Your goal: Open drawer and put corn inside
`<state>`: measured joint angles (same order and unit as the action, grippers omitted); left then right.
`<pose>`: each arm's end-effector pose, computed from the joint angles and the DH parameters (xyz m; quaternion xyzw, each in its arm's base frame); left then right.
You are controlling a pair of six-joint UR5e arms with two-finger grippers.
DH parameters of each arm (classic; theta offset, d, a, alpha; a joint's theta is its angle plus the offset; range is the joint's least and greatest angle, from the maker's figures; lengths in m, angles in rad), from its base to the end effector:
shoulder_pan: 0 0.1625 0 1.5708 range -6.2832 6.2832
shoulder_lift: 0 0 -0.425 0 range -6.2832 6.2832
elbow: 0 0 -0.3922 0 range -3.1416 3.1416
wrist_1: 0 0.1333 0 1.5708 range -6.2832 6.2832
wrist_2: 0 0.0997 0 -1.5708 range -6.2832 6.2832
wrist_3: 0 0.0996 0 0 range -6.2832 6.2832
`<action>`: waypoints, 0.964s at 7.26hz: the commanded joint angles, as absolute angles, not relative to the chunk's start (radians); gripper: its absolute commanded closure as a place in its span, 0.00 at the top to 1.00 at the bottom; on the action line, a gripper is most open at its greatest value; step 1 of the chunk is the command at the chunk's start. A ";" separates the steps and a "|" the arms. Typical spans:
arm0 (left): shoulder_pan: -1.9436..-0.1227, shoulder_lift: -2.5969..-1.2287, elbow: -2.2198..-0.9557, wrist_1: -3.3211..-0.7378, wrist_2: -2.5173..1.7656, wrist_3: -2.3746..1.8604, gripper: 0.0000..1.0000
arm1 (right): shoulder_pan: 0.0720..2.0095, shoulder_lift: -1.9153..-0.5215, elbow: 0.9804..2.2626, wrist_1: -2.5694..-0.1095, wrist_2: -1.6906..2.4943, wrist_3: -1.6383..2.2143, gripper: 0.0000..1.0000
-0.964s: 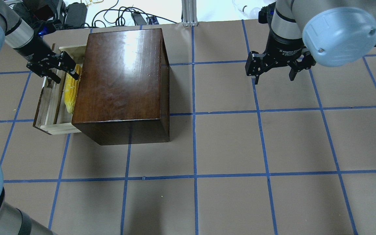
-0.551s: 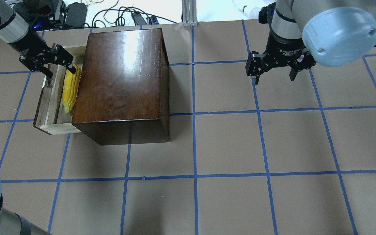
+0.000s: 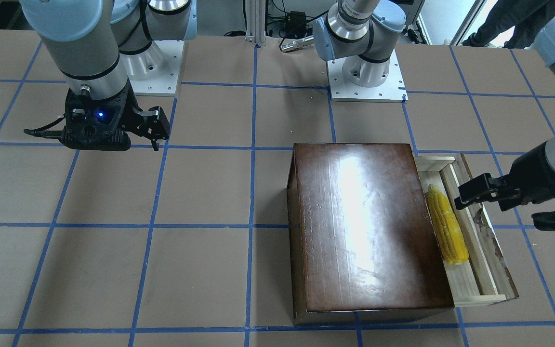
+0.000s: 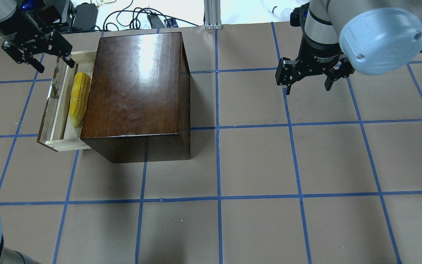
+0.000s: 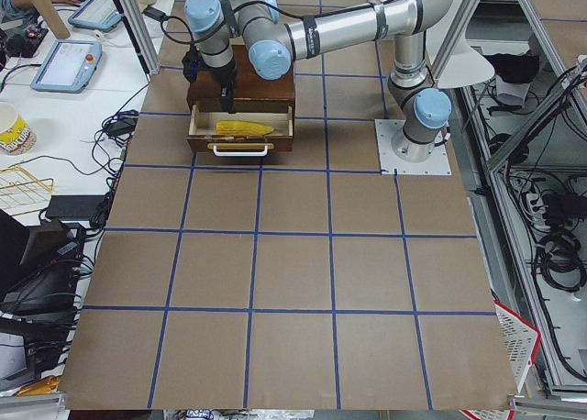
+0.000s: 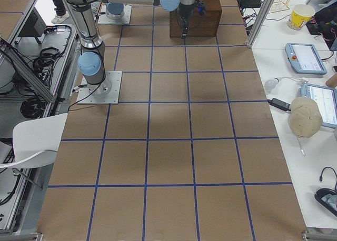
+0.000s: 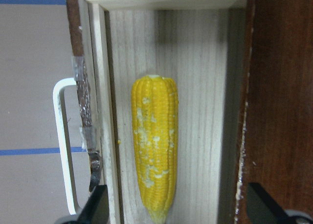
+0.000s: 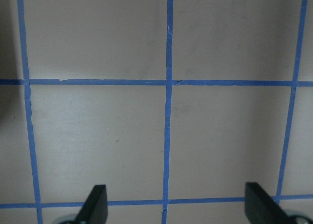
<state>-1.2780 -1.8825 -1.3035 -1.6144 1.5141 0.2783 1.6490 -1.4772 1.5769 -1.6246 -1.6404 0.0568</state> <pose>0.0438 -0.6268 0.4418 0.0085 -0.9986 -0.0342 0.0396 0.1670 -0.5135 0.4428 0.0115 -0.9991 -0.0205 0.0363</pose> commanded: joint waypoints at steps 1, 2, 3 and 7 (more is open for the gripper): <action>-1.380 -1.821 -1.299 -1.631 1.608 0.239 1.00 | 1.649 -1.477 1.577 -1.626 -1.640 0.057 1.00; -1.411 -1.800 -1.299 -1.652 1.609 0.195 1.00 | 1.649 -1.477 1.577 -1.625 -1.640 0.057 1.00; -1.454 -1.774 -1.302 -1.701 1.608 0.133 1.00 | 1.649 -1.477 1.577 -1.624 -1.640 0.057 1.00; -1.560 -1.721 -1.399 -1.690 1.609 0.060 1.00 | 1.649 -1.477 1.577 -1.625 -1.638 0.057 1.00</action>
<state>-1.5448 -1.7354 -1.3742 -1.6931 1.6110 0.0628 1.6490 -1.4772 1.5769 -1.6252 -1.6394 0.0568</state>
